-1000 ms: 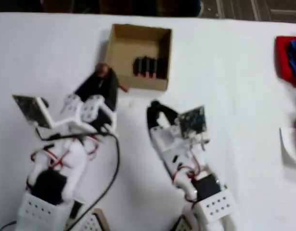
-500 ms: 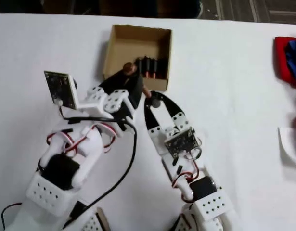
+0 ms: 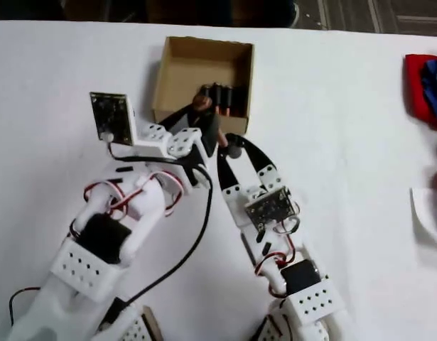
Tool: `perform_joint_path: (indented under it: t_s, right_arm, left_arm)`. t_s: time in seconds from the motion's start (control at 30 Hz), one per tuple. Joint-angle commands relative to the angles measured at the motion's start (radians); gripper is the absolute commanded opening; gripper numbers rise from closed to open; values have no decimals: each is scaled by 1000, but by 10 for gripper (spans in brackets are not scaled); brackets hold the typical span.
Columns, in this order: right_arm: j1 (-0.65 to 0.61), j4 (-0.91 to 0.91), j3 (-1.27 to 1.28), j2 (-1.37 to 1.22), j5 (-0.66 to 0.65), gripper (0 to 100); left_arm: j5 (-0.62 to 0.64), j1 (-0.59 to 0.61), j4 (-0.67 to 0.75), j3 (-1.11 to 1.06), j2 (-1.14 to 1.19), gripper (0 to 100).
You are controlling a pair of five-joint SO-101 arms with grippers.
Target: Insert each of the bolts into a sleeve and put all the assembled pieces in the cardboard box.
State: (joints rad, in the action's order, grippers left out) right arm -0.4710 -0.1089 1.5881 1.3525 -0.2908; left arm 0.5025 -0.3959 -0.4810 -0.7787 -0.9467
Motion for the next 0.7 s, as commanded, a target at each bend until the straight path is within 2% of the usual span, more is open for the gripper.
perform_joint_path:
  t_s: [0.0,0.27,0.43,0.53,0.67]
  right_arm:
    - [7,-28,-9,28,-5,22]
    - [7,-28,-9,28,-5,22]
    - [10,-33,-12,30,-3,22]
    - [12,-35,-18,30,71,21]
    - [12,-28,-48,30,175,21]
  left_arm:
    - [9,-14,57,53,17,25]
    - [9,-18,63,79,26,25]
    - [8,-20,68,12,28,26]
    - [-5,-20,71,-24,28,26]
    - [-118,-54,48,-31,28,26]
